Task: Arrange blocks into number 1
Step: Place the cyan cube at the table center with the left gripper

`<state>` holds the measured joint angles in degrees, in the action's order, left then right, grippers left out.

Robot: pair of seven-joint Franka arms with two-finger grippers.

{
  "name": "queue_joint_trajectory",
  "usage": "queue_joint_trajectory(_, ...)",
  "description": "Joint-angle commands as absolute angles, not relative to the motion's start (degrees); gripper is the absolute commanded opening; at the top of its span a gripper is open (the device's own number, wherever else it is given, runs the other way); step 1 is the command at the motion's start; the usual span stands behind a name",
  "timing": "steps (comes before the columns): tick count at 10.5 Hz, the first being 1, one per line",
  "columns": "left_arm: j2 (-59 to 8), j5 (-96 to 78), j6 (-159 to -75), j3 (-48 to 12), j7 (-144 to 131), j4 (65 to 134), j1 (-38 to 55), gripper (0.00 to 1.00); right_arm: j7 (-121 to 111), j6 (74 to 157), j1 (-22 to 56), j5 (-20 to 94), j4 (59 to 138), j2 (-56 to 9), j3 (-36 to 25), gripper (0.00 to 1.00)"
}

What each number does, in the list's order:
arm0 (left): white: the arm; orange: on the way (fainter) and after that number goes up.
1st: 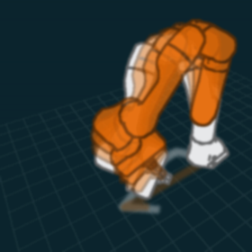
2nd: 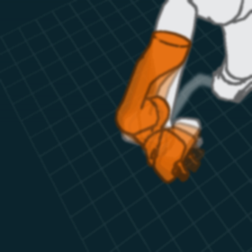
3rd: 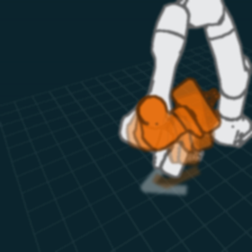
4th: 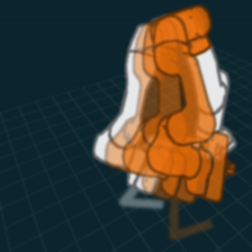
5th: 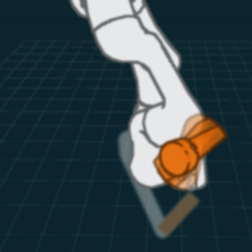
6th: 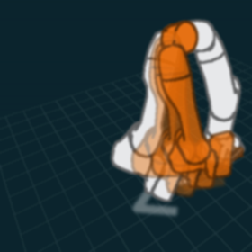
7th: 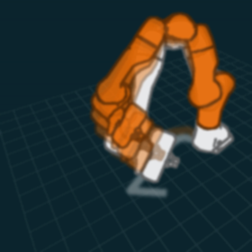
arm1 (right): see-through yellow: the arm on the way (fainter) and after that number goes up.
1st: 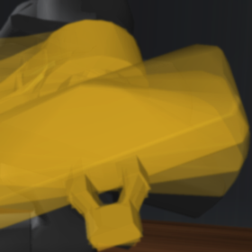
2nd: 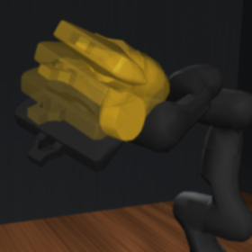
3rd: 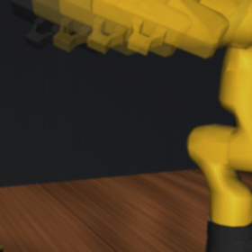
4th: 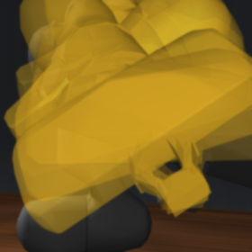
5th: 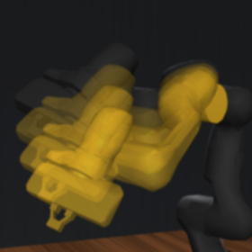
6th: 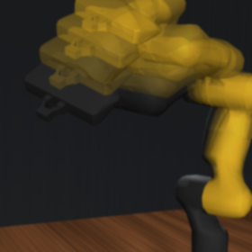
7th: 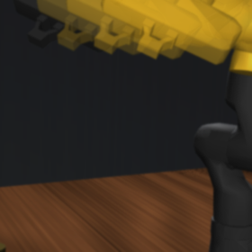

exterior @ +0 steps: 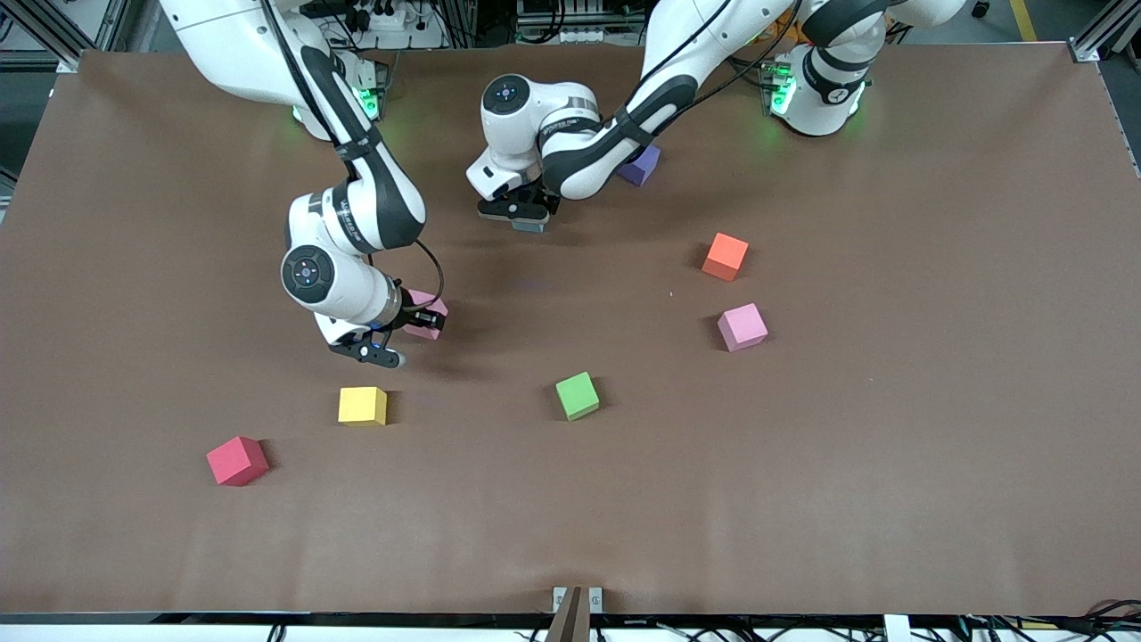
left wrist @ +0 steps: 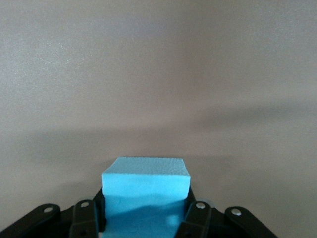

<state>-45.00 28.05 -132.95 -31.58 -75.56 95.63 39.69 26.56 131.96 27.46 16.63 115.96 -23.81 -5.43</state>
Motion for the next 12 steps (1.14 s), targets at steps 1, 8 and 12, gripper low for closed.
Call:
queue_joint_trajectory(1,-46.1,25.3,-131.7,-31.6,-76.6,94.0,40.3,0.2,26.1,132.0,27.6,16.1,116.4,-22.8,-5.4,0.59)
queue_joint_trajectory(8,-42.5,25.4,-128.0,-30.1,-85.9,93.9,41.7,1.0,26.1,132.1,27.8,16.1,116.4,-22.7,-5.4,0.59)
queue_joint_trajectory(12,-34.7,24.6,-122.7,-30.2,-95.5,97.2,39.5,1.0,26.3,132.1,29.6,15.6,116.4,-22.6,-5.4,0.59)
